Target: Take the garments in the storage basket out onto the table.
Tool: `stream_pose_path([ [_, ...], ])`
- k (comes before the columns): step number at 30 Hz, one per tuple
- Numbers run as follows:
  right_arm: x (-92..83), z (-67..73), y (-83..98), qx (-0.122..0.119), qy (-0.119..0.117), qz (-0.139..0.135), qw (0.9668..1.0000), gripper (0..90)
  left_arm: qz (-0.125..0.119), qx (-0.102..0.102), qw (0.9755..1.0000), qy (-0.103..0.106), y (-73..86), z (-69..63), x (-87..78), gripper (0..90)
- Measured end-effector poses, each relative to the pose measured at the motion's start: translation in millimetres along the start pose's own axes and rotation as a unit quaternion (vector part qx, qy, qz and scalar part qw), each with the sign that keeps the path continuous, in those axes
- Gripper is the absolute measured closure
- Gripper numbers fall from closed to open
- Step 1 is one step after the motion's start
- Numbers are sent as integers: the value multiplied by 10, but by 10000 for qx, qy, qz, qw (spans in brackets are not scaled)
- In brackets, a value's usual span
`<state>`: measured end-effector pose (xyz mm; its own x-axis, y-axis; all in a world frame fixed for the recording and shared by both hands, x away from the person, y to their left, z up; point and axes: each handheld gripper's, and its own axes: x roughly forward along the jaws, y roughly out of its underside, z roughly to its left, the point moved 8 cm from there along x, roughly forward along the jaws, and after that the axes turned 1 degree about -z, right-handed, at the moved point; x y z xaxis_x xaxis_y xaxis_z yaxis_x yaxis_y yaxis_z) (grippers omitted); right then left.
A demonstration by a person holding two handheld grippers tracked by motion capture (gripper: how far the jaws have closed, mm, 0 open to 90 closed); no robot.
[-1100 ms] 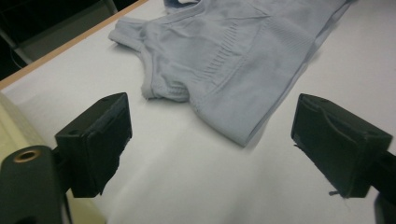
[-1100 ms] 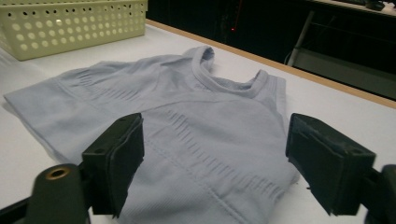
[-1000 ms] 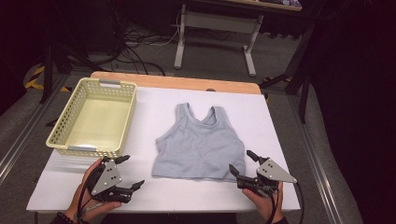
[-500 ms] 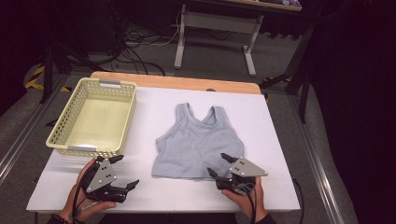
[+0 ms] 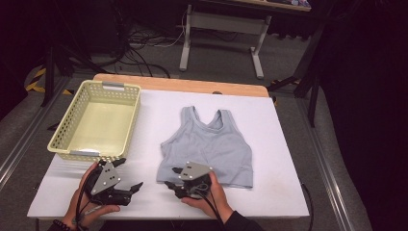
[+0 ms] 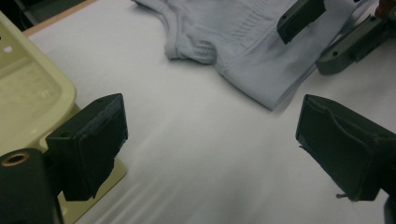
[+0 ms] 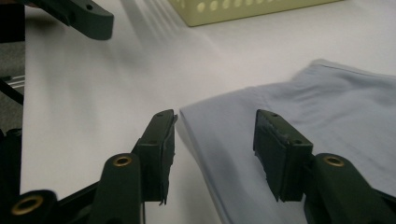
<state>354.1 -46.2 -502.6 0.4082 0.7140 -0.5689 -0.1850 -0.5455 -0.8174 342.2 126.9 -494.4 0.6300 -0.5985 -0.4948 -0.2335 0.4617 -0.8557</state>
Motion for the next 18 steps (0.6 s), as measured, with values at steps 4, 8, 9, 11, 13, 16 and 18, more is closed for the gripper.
stream_pose_path([
  [4, 238, 36, -14, -94, -20, 364, 9993, 421, 60, -17, 10000, -23, 18, 8, 27, 107],
  [8, 320, -2, -15, -48, 111, 588, 9982, 523, 86, -64, 9999, -34, 16, -7, 49, 111],
  [9, 319, -7, -15, -35, 98, 607, 9981, 538, 93, -58, 9999, -51, 11, -4, 50, 112],
  [11, 313, -36, -15, 82, 149, 619, 9979, 656, 72, -165, 9998, -14, -10, -19, 69, 116],
  [13, 298, -72, -5, 9, 282, 616, 9977, 795, 53, -206, 9998, -21, -37, -41, 98, 120],
  [16, 246, -67, 20, -24, 232, 557, 9982, 843, 64, -203, 9998, -7, -105, -103, 165, 128],
  [18, 195, -34, 41, -112, 141, 522, 9985, 845, 48, -313, 9995, -41, -170, -120, 212, 141],
])
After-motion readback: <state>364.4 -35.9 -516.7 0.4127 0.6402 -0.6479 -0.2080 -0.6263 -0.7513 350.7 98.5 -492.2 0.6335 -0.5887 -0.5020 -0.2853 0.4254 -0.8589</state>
